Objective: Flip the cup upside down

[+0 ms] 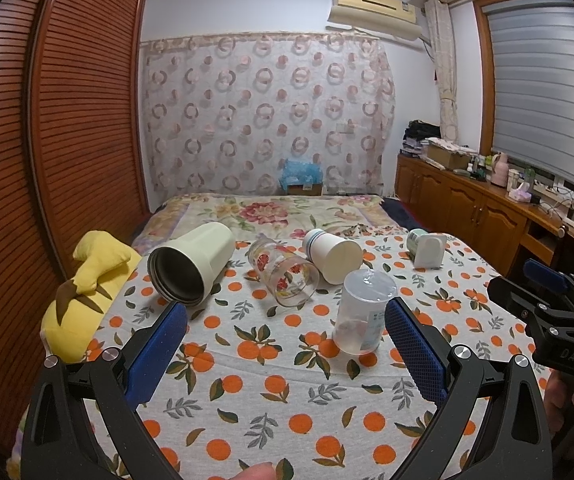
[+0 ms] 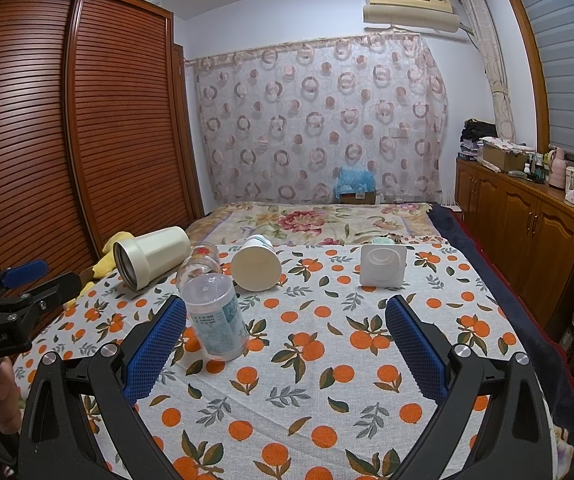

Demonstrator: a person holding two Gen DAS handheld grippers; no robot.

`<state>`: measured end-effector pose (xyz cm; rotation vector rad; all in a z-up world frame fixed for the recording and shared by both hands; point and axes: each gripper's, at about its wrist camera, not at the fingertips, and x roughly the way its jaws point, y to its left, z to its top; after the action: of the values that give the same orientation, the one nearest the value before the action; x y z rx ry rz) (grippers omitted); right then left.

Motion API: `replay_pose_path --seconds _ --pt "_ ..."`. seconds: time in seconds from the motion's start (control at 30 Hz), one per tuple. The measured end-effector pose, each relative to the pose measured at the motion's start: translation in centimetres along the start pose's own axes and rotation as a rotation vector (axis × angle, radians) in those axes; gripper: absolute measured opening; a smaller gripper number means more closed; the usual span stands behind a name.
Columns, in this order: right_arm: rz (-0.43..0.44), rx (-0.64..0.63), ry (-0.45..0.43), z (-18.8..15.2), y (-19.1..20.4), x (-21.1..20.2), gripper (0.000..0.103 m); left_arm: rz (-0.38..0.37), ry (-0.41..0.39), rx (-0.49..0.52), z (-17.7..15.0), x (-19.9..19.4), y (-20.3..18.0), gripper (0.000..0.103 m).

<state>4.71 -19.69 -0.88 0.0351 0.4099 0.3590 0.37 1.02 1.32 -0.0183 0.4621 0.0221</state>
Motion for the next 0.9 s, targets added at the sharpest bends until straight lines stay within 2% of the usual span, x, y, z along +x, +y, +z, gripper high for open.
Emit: replay_pose_path --seconds 0.9 --pt "0.0 -0.001 0.0 -0.02 0.01 -0.01 0.101 0.001 -0.003 0.002 -0.11 -0.08 -0.15 0.095"
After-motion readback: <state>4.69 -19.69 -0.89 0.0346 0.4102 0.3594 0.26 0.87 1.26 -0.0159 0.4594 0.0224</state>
